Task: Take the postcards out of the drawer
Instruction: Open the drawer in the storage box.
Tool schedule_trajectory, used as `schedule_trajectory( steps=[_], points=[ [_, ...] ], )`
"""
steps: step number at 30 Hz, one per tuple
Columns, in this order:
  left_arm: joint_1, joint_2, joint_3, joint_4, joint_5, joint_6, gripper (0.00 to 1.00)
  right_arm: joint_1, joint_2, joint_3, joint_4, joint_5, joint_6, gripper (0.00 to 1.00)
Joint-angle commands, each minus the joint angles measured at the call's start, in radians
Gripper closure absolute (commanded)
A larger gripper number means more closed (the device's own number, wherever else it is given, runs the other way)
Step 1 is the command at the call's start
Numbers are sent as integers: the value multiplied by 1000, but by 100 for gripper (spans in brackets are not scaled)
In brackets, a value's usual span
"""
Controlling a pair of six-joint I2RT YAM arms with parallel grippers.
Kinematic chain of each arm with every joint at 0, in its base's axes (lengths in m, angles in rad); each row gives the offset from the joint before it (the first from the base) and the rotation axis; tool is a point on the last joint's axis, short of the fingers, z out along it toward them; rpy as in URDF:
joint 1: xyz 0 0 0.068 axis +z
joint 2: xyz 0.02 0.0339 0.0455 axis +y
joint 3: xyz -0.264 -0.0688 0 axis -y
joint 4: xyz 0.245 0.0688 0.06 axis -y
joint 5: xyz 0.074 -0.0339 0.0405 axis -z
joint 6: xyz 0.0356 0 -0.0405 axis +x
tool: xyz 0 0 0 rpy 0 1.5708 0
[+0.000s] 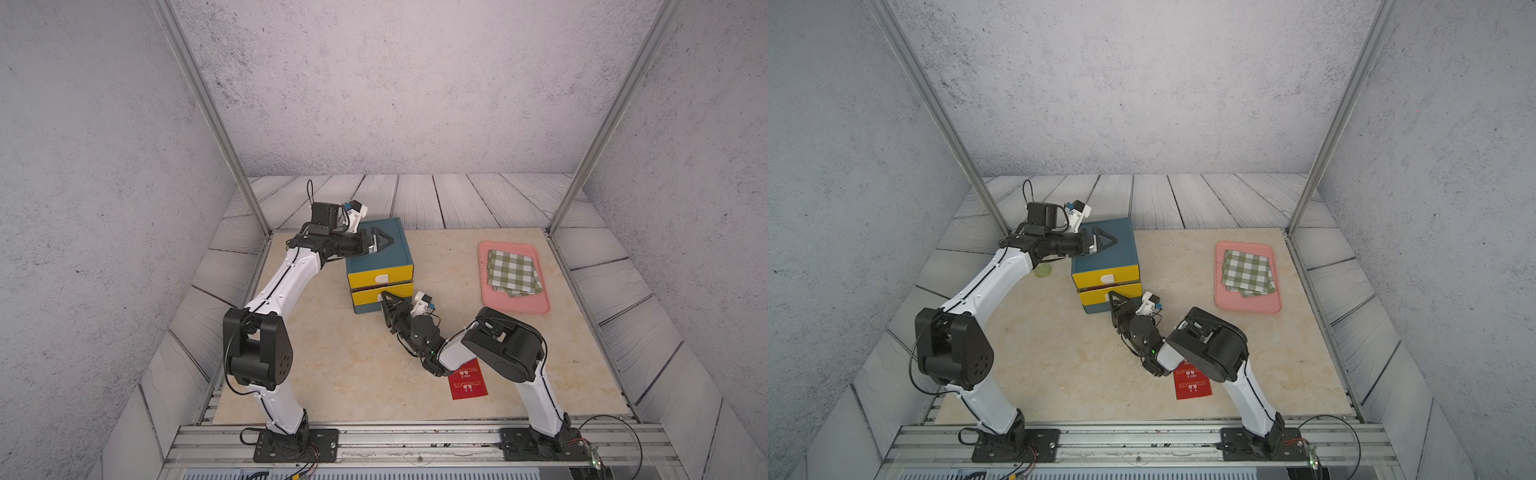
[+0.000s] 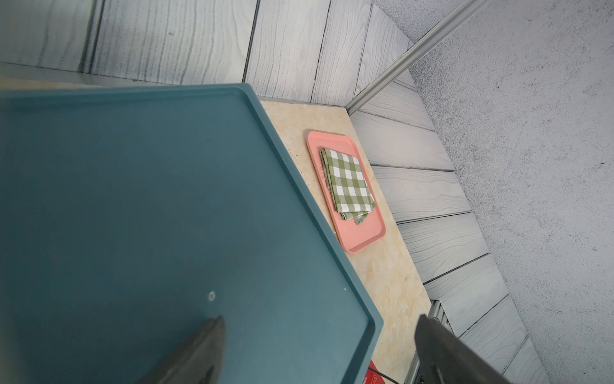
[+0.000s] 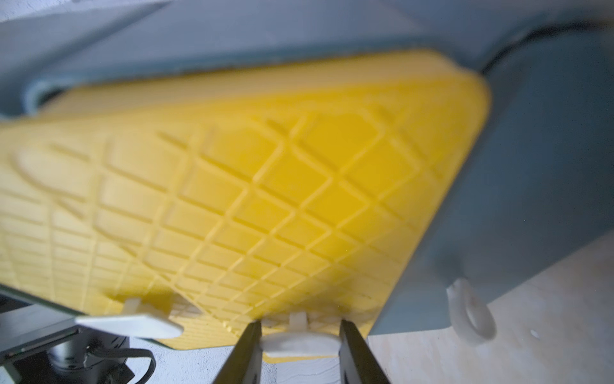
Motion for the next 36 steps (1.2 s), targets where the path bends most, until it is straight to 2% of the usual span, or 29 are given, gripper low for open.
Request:
schedule_trajectory(
  steps=[1, 24, 36],
  points=[
    [1, 36, 2, -66, -30, 0, 4, 15, -38, -50, -41, 6, -6, 62],
    [5, 35, 3, -64, -34, 13, 4, 169, -149, -232, -48, 107, -6, 61],
    [4, 22, -16, -46, -31, 0, 4, 293, -182, -294, -42, 221, -4, 60]
  ],
)
